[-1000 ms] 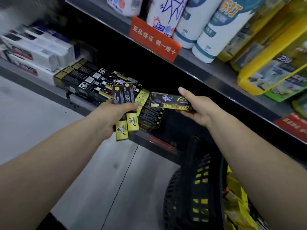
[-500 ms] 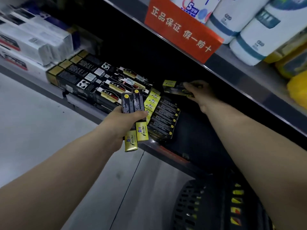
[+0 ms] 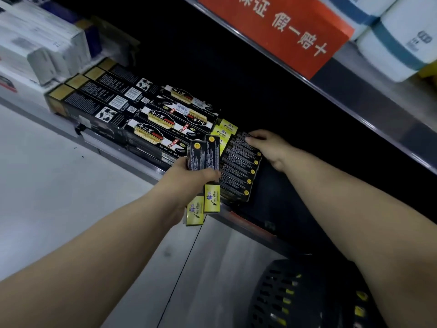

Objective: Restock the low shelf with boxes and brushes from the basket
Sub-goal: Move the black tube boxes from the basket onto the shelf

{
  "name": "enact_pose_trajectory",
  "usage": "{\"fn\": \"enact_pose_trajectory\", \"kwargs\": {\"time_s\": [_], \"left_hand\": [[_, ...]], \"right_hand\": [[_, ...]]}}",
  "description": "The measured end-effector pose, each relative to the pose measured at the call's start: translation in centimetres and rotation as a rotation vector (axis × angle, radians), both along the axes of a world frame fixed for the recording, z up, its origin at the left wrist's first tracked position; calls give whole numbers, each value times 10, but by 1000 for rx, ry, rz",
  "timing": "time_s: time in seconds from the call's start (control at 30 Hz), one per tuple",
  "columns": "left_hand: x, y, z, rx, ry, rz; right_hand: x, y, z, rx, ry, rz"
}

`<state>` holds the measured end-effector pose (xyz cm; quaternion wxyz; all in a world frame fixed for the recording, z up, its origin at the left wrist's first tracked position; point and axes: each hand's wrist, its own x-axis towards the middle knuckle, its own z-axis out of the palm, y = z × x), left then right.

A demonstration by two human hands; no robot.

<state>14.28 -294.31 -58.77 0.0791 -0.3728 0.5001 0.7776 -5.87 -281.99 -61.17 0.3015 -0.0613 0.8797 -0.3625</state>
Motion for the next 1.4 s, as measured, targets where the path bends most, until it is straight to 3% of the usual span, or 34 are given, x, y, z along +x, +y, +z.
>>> {"fn": "enact_pose_trajectory", "kwargs": {"time_s": [0.3, 0.47, 0.63, 0.73, 0.83, 0.97, 1.07, 1.17, 1.4], "left_hand": [[2, -3, 4, 38, 14, 33], [5, -8, 10, 109, 8, 60], [7, -14, 19, 156, 37, -54], [8, -15, 25, 220, 87, -140], [11, -16, 27, 235, 89, -182], [11, -20, 26, 147, 4, -16], [10, -26, 26, 79, -17, 95], [8, -27, 28, 62, 12, 79], [11, -24, 18, -45, 54, -36]], "right_hand": [[12, -12, 3, 96, 78, 95], [21, -21, 40, 492, 219, 391], [60, -23, 106, 248, 123, 873], [83, -20, 113, 270, 308, 997], [86, -13, 113, 248, 439, 918], [59, 6, 109, 235, 430, 816], [30, 20, 95, 142, 453, 504], [2, 27, 79, 210, 504, 210], [-21, 5, 34, 339, 433, 175]]}}
